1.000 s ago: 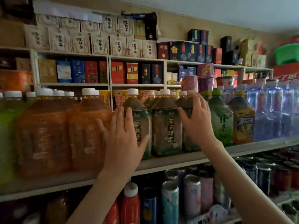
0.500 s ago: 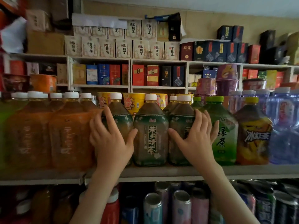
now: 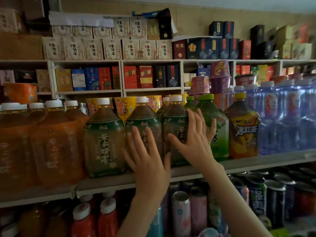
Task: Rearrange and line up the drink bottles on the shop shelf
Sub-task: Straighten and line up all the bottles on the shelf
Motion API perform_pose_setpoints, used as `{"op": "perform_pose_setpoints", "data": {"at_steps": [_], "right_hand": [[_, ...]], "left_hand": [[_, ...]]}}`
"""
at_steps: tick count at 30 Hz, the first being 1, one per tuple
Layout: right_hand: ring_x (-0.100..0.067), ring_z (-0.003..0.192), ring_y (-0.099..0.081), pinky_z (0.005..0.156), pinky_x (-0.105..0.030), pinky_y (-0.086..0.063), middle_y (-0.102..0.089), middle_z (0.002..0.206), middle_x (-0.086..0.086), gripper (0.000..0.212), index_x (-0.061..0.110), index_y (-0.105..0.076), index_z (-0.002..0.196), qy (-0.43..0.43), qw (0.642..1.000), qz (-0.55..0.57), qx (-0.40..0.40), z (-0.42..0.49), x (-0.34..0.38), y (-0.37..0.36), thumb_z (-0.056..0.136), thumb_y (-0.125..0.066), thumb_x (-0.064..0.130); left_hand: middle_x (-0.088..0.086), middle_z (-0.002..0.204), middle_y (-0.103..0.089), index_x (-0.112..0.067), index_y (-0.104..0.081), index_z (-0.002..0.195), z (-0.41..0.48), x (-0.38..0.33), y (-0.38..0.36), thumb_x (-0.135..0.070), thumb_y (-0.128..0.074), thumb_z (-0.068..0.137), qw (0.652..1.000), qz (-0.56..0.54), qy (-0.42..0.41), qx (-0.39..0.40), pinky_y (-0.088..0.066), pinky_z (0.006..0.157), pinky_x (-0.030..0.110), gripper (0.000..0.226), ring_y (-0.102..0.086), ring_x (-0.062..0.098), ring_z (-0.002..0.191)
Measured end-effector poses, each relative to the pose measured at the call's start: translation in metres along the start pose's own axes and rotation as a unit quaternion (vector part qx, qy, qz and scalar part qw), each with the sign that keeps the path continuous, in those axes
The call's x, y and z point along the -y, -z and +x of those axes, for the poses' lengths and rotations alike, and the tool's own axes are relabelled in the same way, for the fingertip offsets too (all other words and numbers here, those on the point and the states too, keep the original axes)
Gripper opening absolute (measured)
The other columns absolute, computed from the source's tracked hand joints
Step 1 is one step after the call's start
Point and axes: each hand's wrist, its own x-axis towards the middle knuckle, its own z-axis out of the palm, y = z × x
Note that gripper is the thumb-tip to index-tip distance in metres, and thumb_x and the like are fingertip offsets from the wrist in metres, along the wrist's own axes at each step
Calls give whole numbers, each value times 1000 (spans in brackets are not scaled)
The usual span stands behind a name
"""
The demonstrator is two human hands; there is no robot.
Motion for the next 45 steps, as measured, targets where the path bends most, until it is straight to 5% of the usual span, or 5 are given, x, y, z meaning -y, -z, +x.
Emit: {"op": "perform_pose_setpoints", "data": {"at_steps": [15,20,25,34,45], "right_hand": [[-18,128,-28,108,-31,-27,-34,139,-6,77,11,-20,147,-85,994,64,-5,-39,-91,40,86,-65,21],[-18,123,-29,110,-32,-26,-36,136,-4,59,10,-23,146,21,997,30,63,-29,-109,71,92,-48,7],[-23,113,-46,95,-28,-36,-52,126,-7,44,11,-45,134,84,990,98,51,43,-120,128,92,-44,-2],[-19,75,-61,59,-24,-48,-58,87,-7,17,4,-56,104,39,923,-63,377,188,-101,87,96,-47,16],[-19,67,-69,63,-31,-59,-66,87,-9,6,4,-59,94,-30,901,12,433,200,-105,48,91,-54,5]], "left_hand": [[15,119,-59,-8,-60,126,-22,-104,-39,-36,-85,62,995,-46,-47,74,-48,82,48,74,-54,31,106],[8,130,-32,-8,-21,148,-23,-145,-46,-38,-60,88,987,-137,44,74,-43,96,28,77,-48,21,115],[5,130,-40,-13,-34,141,29,-153,-28,-45,-61,82,996,-88,-24,-22,-30,99,23,73,-44,17,120],[-3,149,-35,-35,-11,148,138,-144,-12,-46,-71,77,945,-121,-81,294,-34,94,21,93,-44,16,126],[3,120,-57,-31,-11,146,141,-138,-27,-53,-70,75,953,-113,-84,268,-48,60,19,94,-58,9,85]]}}
